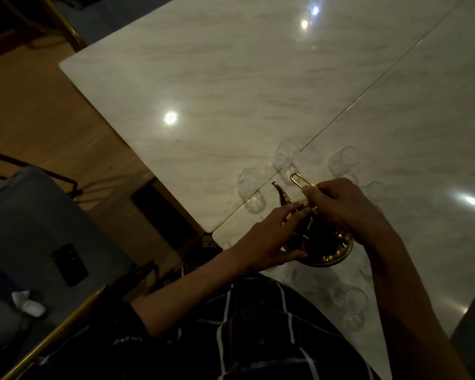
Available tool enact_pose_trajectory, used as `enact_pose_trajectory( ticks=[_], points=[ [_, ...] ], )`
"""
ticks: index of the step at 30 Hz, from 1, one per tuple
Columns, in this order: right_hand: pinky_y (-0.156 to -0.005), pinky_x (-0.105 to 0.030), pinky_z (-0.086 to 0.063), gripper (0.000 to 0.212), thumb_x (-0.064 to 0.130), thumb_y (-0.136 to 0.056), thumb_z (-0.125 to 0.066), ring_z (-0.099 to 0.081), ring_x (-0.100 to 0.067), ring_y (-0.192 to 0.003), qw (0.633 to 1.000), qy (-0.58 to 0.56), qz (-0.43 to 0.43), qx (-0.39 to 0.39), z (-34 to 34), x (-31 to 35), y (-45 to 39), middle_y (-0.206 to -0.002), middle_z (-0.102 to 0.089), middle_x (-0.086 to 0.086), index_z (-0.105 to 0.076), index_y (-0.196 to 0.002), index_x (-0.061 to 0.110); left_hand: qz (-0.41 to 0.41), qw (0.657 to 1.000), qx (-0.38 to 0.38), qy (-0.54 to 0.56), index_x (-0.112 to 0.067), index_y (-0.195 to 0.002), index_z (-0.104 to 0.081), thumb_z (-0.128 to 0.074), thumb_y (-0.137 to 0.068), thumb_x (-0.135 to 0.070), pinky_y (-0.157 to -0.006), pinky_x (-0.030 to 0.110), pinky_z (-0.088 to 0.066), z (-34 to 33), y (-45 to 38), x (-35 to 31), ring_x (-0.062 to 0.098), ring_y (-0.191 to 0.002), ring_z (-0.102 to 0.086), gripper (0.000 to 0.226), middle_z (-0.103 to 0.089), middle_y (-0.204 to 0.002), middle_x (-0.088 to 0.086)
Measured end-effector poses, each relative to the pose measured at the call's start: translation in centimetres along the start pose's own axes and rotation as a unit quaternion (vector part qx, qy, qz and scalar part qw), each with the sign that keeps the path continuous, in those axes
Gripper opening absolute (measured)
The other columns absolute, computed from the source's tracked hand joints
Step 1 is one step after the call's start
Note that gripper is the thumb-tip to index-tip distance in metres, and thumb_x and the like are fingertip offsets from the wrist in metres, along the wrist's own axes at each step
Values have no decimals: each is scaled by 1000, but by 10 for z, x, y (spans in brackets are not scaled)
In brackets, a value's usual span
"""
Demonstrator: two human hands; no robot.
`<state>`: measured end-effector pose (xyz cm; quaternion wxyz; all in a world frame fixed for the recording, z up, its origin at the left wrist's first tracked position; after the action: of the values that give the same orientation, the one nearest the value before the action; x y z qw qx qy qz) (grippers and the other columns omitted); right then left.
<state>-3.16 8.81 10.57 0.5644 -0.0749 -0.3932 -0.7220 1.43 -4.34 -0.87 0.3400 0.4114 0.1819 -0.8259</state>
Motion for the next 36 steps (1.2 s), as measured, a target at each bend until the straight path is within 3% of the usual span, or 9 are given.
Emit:
enact_pose_trajectory(
  ticks=[4, 9, 15, 29, 36],
  points=[
    [-64, -34, -48, 44, 36, -98, -51, -57, -17, -56, 1000, 10, 4, -5, 1, 0, 1, -58, -61, -5, -67, -65, 12, 3, 1000, -2, 0, -24, -158, -18, -71, -87, -48, -91, 45, -58, -2, -1, 0, 21, -146, -30, 92, -15, -164, 3],
    [-69, -42, -55, 43, 37, -98, -52, -61, -20, -58, 1000, 11, 1, -4, 3, 0, 1, -61, -64, -8, -69, -67, 13, 3, 1000, -5, -2, -23, -159, -17, -71, -87, -48, -92, 44, -58, -1, -2, -3, 22, -147, -29, 93, -16, -164, 4],
    [-65, -37, -49, 43, 36, -98, -53, -58, -16, -55, 1000, -4, -5, -4, 4, 1, 0, -54, -60, -1, -67, -62, 17, 4, 1000, -6, 3, -25, -159, -16, -71, -87, -48, -92, 45, -58, 1, -1, -3, 21, -146, -29, 93, -15, -164, 2],
    [-68, -37, -52, 43, 36, -98, -52, -61, -21, -59, 1000, 1, -9, -1, 3, 11, 0, -62, -65, -10, -70, -70, 10, -1, 1000, -9, 0, -25, -159, -15, -71, -87, -49, -92, 45, -57, 8, 1, -1, 21, -147, -28, 94, -16, -164, 3],
    [-67, -35, -49, 43, 37, -99, -52, -59, -20, -58, 1000, 8, -12, -1, 1, 14, 0, -60, -61, -6, -68, -67, 13, -5, 1000, -10, 2, -25, -159, -15, -70, -88, -49, -91, 45, -58, 11, 2, 0, 22, -146, -29, 93, -16, -164, 4]
  ],
)
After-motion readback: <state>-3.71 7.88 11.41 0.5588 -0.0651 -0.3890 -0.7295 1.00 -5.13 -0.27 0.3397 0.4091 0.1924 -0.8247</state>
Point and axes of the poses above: each hand's wrist, its own y-axis away from the middle knuckle, its own z-axis out of the back of the hand, x = y × z, the point moved 4 cm from there along -y, towards the middle knuckle
